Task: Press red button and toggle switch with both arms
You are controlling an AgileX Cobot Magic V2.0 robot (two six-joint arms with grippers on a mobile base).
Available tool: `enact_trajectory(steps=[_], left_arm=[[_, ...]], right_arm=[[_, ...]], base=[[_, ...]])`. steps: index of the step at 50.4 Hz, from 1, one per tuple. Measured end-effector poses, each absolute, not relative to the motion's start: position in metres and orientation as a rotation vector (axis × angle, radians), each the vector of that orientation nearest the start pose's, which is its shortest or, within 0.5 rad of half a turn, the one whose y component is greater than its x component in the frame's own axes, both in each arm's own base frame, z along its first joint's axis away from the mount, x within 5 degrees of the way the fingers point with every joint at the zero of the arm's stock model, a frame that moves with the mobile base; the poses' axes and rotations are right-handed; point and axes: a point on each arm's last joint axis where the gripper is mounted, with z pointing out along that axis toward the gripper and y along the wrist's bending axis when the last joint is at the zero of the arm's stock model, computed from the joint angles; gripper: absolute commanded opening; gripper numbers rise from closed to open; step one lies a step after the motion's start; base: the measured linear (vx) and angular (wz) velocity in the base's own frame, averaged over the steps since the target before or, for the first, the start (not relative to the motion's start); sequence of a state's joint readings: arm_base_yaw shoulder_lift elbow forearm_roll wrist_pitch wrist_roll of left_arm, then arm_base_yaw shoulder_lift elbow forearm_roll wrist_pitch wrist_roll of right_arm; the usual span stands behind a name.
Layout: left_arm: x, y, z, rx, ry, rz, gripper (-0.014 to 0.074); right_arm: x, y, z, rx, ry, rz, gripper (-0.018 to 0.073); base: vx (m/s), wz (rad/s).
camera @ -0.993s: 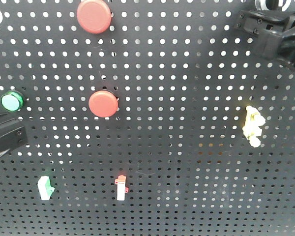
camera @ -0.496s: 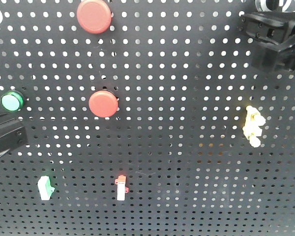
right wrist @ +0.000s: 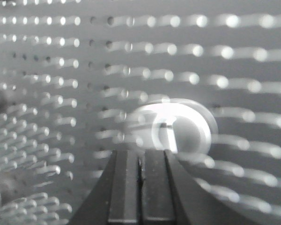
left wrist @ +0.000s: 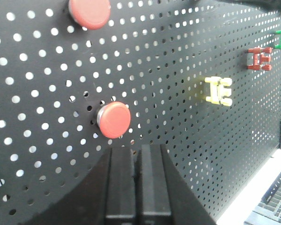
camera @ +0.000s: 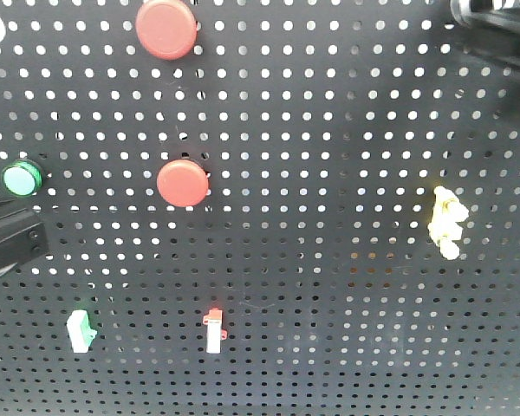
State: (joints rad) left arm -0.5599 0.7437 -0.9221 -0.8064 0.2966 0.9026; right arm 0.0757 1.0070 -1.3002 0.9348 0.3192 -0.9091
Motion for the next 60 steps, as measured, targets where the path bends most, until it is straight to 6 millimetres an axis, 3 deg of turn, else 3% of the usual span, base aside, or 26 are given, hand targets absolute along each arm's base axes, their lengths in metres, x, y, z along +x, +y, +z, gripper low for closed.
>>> enact_trajectory(steps=[9,19,30,37,42,47,57,60], left_arm=[[0.111,-0.092,0.435,0.671,1.383,-0.513,0.0002],[0.111,-0.093,0.434,0.68,1.388,-0.517,0.0002],[0.108,-0.096,0.429,0.737,1.415,-0.535,0.0002],[0.107,-0.095,0.416,0.747,1.45,-0.535,0.0002],[0.104,-0.092,0.393,0.733,1.523,-0.552,0.0002],[0.094,-0.085,0.366,0.727,1.589,-0.562,0.0002],[0.051,-0.062,0.328,0.727,1.578,-0.606,0.0002],[0.045,-0.057,0.32,0.719,1.563,-0.604,0.0002]], right_arm=[[0.191,0.029,0.506,-0.281,1.444,0.229,-0.0003],[0.171,0.03,0.511,-0.315,1.426,0.232,-0.0003],[0.132,0.035,0.509,-0.436,1.499,0.201,-0.0003],[0.096,0.03,0.503,-0.396,1.518,0.124,-0.0003],[0.065,0.027,0.482,-0.359,1.498,0.089,-0.0003],[0.037,0.026,0.447,-0.361,1.499,0.059,-0.0003],[-0.018,0.027,0.369,-0.361,1.431,0.042,-0.0003],[-0.021,0.026,0.352,-0.355,1.427,0.044,-0.0003]], base=[[0.0,0.0],[0.0,0.0],[0.0,0.0],[0.0,0.0],[0.0,0.0],[0.0,0.0],[0.0,0.0],[0.0,0.0]])
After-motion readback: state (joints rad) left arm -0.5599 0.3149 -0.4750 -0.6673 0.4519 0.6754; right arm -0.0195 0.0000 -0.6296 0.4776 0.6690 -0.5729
